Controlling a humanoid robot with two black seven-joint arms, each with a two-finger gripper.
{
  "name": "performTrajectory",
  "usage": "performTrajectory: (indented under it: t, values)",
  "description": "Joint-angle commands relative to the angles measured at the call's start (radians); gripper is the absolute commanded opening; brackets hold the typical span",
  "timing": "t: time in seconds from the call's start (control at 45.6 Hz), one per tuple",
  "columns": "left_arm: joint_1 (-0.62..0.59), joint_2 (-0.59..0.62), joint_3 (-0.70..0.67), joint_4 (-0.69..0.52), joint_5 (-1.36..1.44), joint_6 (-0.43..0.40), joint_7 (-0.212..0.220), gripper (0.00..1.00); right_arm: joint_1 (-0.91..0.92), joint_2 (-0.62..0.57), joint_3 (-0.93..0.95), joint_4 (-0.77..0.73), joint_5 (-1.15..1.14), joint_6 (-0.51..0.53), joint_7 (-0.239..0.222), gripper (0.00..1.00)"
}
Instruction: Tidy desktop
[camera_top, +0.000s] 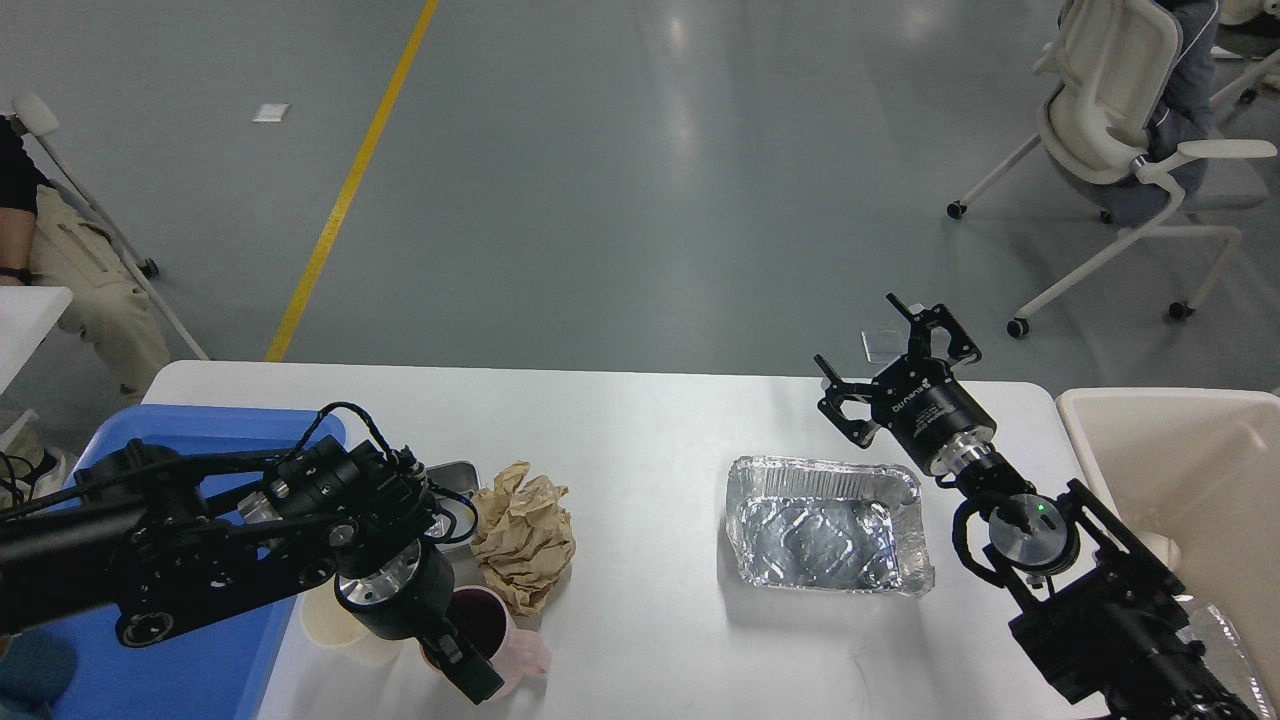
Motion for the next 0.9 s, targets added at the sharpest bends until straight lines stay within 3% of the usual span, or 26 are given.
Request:
performTrajectory:
  t: [0.0, 0.175, 0.372, 0.504, 0.876]
  values:
    - [0.007, -0.007, 0.0, 0.012, 0.0, 0.0, -0.006, 0.89, -0.001, -0.001, 0.0, -0.001, 0.0, 0.0, 0.0, 1.0]
    - [0.011, -0.013, 0.003, 0.016, 0.002, 0.0, -0.009, 0.73, -0.001, -0.001, 0.0, 0.001, 0.0, 0.0, 0.0, 1.0]
    - [0.013, -0.015, 0.005, 0.016, 0.002, 0.0, -0.018, 0.2, -0.001, 0.0, 0.0, 0.001, 0.0, 0.0, 0.0, 1.0]
    - [0.013, -0.015, 0.005, 0.016, 0.002, 0.0, -0.049, 0.02, -0.001, -0.001, 0.0, 0.001, 0.0, 0.0, 0.0, 1.0]
    - [0.013, -0.007, 0.003, 0.016, 0.014, 0.0, -0.115, 0.0, -0.003, -0.003, 0.0, -0.001, 0.0, 0.0, 0.0, 1.0]
